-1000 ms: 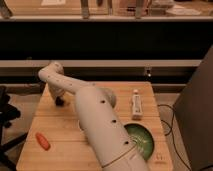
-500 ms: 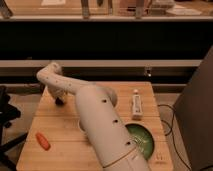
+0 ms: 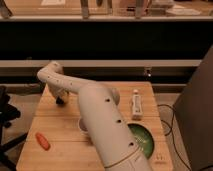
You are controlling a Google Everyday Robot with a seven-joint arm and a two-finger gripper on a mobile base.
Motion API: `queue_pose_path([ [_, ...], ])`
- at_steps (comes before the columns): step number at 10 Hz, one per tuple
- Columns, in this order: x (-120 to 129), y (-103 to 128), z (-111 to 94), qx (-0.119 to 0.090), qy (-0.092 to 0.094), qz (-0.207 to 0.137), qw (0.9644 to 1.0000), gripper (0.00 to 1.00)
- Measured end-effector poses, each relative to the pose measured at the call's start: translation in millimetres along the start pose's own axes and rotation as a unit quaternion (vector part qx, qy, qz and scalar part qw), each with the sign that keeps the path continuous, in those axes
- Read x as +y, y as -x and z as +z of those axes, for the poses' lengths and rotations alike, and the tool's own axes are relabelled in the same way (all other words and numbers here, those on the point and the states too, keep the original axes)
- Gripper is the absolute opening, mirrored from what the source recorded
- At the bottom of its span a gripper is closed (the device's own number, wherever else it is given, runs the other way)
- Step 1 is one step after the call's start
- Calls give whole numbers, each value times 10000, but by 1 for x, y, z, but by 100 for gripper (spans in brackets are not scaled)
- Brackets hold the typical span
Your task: Place the eraser on the white sponge
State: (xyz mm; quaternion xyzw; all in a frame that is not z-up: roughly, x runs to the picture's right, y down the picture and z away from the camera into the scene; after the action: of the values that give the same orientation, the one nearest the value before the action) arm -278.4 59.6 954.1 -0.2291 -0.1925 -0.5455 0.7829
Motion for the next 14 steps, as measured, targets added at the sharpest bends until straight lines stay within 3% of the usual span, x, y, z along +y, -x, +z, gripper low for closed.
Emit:
queue_pose_path([
  [14, 23, 8, -19, 102, 26, -148, 9998, 1],
])
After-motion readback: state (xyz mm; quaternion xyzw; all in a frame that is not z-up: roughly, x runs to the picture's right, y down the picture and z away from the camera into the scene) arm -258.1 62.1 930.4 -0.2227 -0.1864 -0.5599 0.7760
